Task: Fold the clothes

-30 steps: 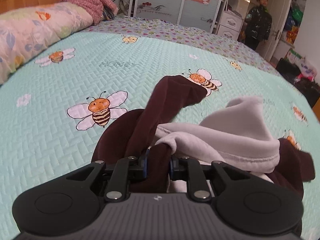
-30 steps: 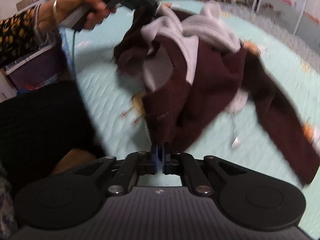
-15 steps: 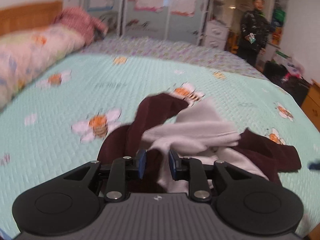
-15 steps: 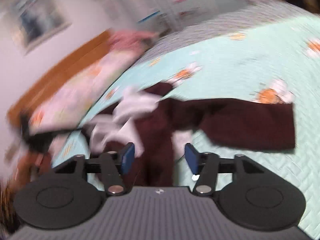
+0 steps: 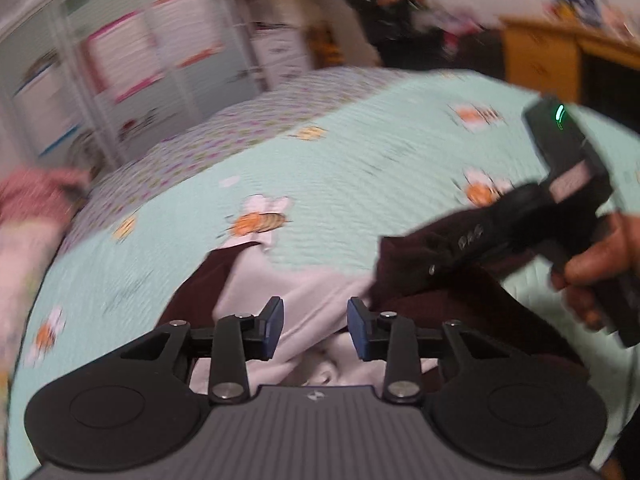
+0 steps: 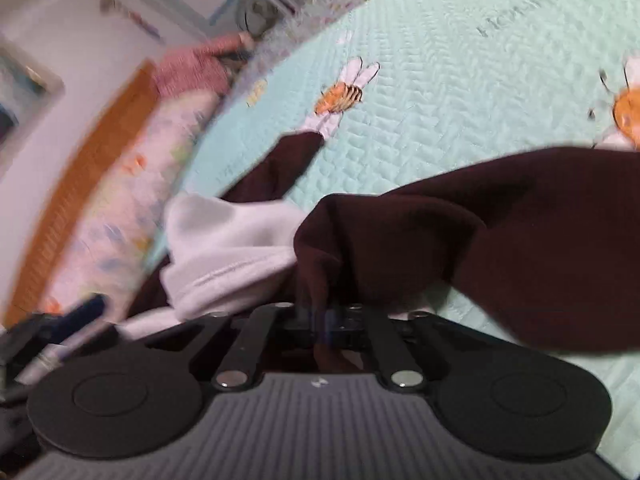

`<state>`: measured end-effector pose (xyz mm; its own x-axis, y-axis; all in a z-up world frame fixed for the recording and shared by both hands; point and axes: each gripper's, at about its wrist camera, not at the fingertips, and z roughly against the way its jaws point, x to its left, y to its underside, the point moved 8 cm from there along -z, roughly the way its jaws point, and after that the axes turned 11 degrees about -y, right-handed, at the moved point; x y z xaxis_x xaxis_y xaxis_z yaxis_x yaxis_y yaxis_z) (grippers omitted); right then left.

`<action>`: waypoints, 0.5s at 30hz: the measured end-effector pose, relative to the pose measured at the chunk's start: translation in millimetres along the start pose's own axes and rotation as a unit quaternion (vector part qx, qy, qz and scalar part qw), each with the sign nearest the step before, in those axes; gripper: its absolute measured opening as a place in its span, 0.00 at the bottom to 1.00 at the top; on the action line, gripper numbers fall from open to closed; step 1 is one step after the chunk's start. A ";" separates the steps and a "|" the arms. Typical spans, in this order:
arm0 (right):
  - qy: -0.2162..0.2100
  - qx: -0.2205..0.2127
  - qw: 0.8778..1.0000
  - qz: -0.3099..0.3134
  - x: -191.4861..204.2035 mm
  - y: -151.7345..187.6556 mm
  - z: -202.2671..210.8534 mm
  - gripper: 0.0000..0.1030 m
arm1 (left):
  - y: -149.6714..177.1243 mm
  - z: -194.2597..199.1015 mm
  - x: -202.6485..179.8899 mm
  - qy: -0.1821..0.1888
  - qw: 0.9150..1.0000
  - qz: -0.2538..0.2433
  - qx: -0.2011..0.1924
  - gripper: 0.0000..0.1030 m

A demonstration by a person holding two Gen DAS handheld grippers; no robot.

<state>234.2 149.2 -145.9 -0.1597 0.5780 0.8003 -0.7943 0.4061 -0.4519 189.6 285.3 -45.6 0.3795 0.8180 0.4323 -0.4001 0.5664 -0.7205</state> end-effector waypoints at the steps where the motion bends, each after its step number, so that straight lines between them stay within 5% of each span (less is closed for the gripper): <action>1: 0.004 -0.018 1.000 0.011 0.6 0.9 9.3 0.04 | -0.7 -8.3 -6.9 0.003 1.000 -0.020 0.003 0.36; 6: 0.020 -0.065 0.996 0.057 7.8 32.3 73.4 0.04 | -2.3 -28.4 -32.6 0.014 0.996 -0.083 -0.002 0.37; 15: 0.033 0.006 0.999 0.015 -21.7 110.6 83.2 0.04 | -13.6 -23.6 -40.7 0.023 0.997 -0.076 -0.012 0.37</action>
<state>101.0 122.6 -180.5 -0.1451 0.6361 0.7578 -0.7961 0.3797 -0.4712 199.3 241.9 -66.3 0.4724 0.7169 0.5127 -0.3157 0.6808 -0.6610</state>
